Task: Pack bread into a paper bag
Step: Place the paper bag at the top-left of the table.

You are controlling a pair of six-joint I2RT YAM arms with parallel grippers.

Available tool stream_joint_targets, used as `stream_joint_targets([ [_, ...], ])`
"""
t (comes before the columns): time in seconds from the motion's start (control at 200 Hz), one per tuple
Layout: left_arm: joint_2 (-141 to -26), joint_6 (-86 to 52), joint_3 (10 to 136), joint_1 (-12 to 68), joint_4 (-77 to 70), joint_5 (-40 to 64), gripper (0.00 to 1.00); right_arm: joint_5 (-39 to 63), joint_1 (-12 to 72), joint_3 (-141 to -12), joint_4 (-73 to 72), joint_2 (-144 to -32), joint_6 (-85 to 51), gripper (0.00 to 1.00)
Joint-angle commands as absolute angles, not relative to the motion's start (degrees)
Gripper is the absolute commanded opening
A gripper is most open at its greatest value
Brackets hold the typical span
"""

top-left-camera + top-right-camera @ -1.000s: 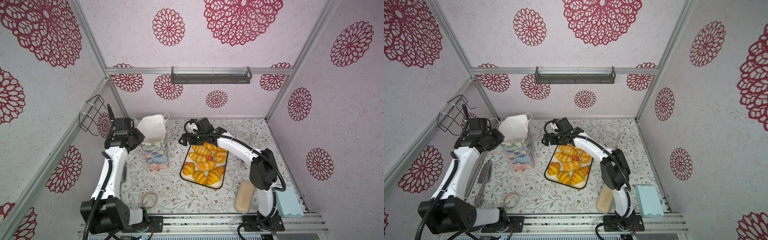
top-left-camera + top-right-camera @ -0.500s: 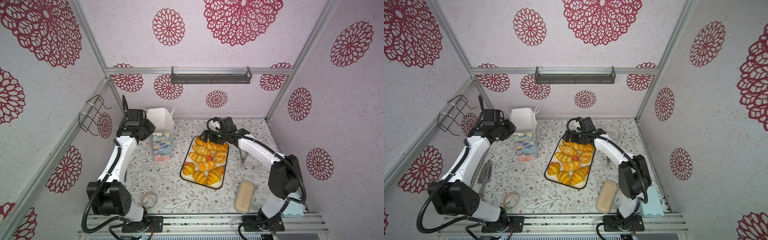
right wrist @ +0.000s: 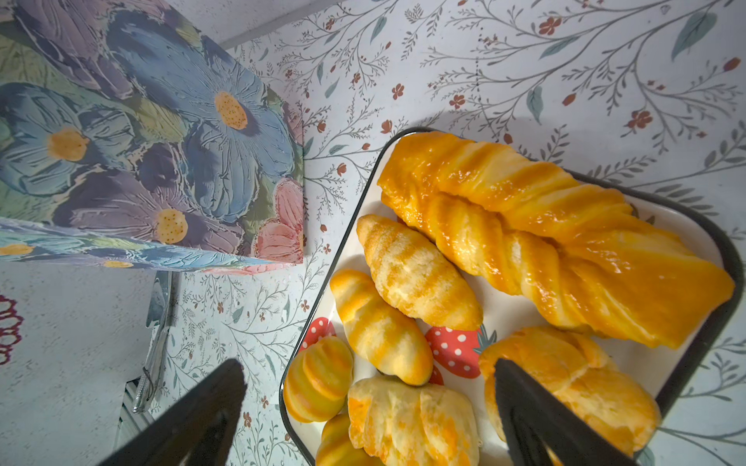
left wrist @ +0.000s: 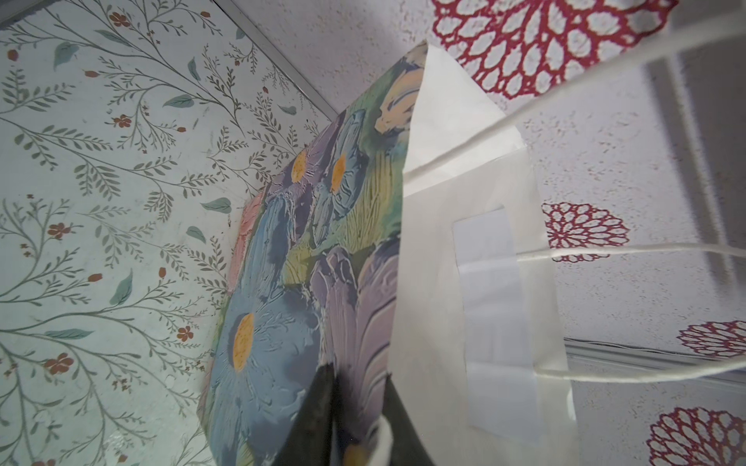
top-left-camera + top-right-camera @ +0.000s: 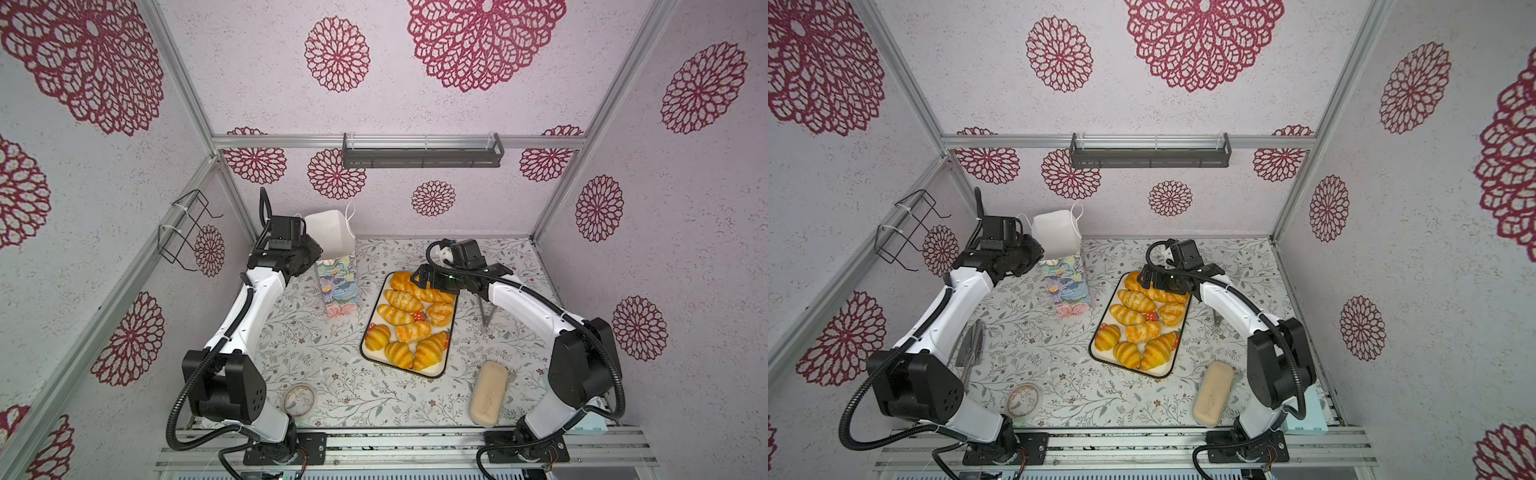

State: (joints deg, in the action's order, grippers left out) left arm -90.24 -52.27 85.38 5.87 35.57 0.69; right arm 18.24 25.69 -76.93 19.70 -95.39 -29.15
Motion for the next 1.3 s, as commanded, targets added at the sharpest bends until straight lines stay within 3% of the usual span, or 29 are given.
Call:
stream_joint_targets([
  [0.0, -91.47, -54.30, 86.07, 6.70, 33.36, -0.79, 0.21, 18.28, 24.62, -76.25, 18.41, -92.34, -29.25, 0.99],
  [0.27, -90.84, -57.21, 83.42, 9.13, 30.15, -2.25, 0.21, 16.13, 22.38, -73.47, 19.78, -89.71, -28.07, 0.99],
  [0.465, -90.10, -57.61, 81.78, 9.34, 29.94, -2.70, 0.28, 12.07, 17.74, -69.96, 21.98, -88.10, -26.34, 0.99],
  [0.681, -88.50, -57.78, 80.06, 9.47, 30.24, -2.74, 0.59, 11.65, 13.89, -67.17, 22.74, -85.90, -24.89, 0.99],
  [0.786, -87.24, -57.23, 79.80, 9.45, 30.67, -4.11, 0.68, 10.80, 12.40, -66.41, 23.38, -85.06, -24.20, 0.99],
  [1.291, -87.15, -51.53, 86.17, 9.32, 35.94, -5.82, 0.72, 2.68, 3.75, -66.50, 25.55, -86.93, -22.97, 0.99],
])
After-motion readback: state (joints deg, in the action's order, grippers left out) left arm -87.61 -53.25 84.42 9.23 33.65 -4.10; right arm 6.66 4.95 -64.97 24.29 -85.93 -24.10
